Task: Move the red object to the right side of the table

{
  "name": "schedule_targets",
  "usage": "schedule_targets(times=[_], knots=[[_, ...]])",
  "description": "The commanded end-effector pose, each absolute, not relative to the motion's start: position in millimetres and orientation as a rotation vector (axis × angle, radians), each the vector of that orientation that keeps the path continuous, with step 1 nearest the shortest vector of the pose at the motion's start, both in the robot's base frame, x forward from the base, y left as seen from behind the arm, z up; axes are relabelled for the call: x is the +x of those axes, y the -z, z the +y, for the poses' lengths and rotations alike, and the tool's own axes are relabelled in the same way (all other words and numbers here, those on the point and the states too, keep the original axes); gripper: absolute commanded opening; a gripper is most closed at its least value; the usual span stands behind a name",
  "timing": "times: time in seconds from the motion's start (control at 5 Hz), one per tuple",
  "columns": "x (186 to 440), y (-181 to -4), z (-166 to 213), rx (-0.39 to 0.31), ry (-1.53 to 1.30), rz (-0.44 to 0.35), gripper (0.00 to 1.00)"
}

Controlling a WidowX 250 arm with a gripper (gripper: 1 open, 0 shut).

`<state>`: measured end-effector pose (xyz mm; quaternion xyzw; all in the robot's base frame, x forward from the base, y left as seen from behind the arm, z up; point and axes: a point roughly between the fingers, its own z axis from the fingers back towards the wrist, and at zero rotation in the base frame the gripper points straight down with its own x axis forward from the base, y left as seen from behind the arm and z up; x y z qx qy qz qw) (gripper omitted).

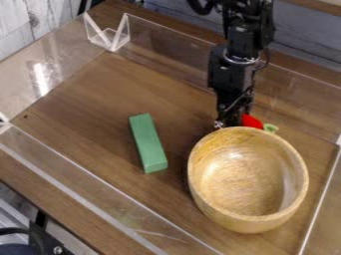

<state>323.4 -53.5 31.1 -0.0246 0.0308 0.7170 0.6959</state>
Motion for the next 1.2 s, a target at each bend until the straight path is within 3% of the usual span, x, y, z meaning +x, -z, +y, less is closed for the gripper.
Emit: schedule_targets(times=[0.0, 0.2, 0.6, 1.0], knots=[[323.5, -31.9, -72.2, -0.077, -1.605, 0.066, 0.0], [324.6, -22.8, -83.3, -0.074, -1.624, 0.076, 0.0], [326.9, -38.9, -80.7, -0.061, -1.621, 0.1, 0.0], [328.9, -42.9, -89.0, -0.055, -1.655, 0.13, 0.0]])
